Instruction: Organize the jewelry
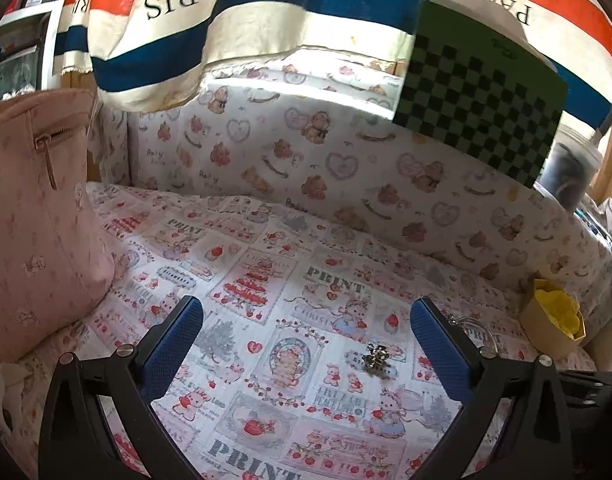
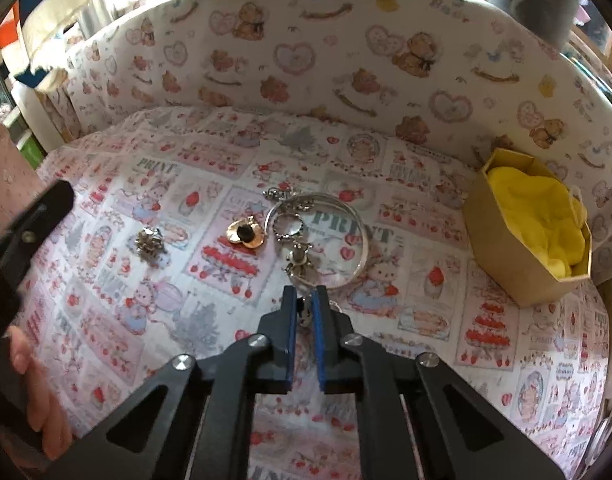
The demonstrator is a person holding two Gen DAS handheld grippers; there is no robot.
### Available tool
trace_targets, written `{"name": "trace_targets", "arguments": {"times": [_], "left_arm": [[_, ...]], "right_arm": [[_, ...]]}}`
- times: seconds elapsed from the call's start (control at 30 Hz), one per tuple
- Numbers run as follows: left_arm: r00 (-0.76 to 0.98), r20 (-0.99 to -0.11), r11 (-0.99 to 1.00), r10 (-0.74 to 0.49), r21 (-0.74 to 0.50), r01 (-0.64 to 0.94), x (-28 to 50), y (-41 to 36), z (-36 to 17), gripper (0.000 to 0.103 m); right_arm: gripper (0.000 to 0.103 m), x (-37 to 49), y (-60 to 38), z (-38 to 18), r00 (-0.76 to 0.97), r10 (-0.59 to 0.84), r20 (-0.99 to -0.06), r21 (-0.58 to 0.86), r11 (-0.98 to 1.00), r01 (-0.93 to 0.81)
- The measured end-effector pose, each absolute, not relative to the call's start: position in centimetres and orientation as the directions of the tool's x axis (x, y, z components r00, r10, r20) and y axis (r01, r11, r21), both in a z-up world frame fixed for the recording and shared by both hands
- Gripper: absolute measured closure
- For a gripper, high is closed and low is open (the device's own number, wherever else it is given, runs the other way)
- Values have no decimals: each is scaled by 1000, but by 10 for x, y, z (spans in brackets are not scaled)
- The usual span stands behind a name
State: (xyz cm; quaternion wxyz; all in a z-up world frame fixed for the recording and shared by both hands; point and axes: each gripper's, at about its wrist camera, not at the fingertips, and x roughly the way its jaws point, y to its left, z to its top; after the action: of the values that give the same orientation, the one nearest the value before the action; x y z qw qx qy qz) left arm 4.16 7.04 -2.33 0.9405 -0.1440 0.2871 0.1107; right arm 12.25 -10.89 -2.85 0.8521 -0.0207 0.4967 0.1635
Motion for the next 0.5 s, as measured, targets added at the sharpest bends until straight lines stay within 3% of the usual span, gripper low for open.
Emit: {"name": "trace_targets", "arguments": {"times": [0.2,0.27,0.33,0.4,0.5], "left_arm": [[809,-585,949,63,-216,-231,42,67,-23,2],[761,-649,968,9,-186,-170,51,59,-26,11],[679,-734,971,24,-145,-190,64,54,-33,32],[590,-805,969,-65,-193,-156,80,50,-38,49],[503,-848,962,-169,-254,-105,98,39,-37,63]], "right_arm": [[96,102,-160,0,507,328,-797,204,936,-286],[96,100,-176,4,539,320,-779,208,943,-260],[96,99,-196,2,569,312,-761,223,949,-222],[96,104,-207,-6,553,306,-775,241,952,-189],[96,108,-218,-12,529,310,-790,262,951,-165]]}}
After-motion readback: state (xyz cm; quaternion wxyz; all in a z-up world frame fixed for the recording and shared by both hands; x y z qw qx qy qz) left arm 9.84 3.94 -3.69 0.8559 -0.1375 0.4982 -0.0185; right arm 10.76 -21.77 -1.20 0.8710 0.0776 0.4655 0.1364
